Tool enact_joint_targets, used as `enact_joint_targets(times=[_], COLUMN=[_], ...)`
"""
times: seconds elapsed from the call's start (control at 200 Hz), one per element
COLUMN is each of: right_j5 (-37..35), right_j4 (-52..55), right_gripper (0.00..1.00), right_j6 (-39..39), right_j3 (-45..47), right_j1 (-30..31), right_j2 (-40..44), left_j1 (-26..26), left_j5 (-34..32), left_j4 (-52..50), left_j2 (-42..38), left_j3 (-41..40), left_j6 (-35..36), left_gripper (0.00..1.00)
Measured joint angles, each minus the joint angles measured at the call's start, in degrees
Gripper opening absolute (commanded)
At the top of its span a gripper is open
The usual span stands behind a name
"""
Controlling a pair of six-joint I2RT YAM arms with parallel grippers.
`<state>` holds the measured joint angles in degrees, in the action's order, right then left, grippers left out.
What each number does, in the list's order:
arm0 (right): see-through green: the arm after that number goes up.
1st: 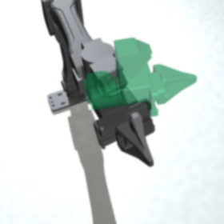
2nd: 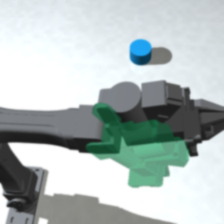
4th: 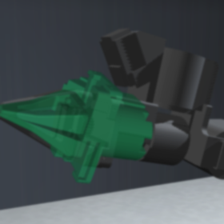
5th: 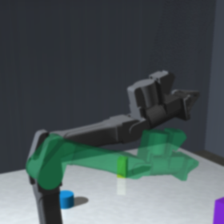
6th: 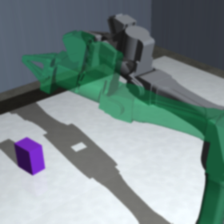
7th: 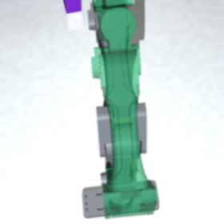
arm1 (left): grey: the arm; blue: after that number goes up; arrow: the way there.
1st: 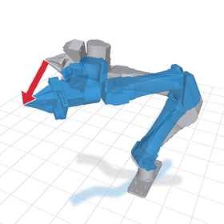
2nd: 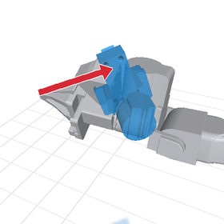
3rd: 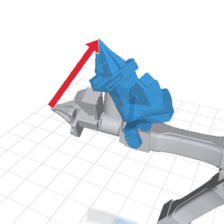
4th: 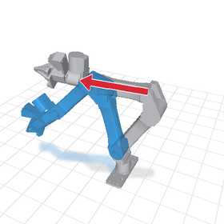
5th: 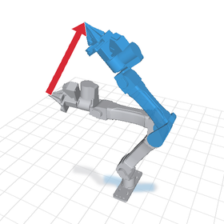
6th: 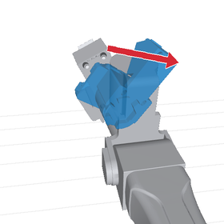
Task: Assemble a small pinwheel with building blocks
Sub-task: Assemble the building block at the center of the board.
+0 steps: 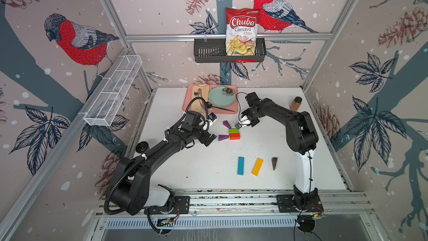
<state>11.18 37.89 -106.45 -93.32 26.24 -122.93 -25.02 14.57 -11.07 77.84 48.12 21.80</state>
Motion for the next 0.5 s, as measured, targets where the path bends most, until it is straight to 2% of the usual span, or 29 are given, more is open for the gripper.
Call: enact_joint_targets(times=[0.5], right_j5=[-0.3], right_j4=[0.2], right_gripper=[0.23], right_j6=[0.4], right_j3=[1.7], right_j1=[0.7], right_j2=[0.4], left_j1=[0.0], left_j5=[0.1], left_j4=[1.4], left_j2=[-1.1], left_j3=[-2.1], left_j6=[-0.5], left_gripper=[0.98])
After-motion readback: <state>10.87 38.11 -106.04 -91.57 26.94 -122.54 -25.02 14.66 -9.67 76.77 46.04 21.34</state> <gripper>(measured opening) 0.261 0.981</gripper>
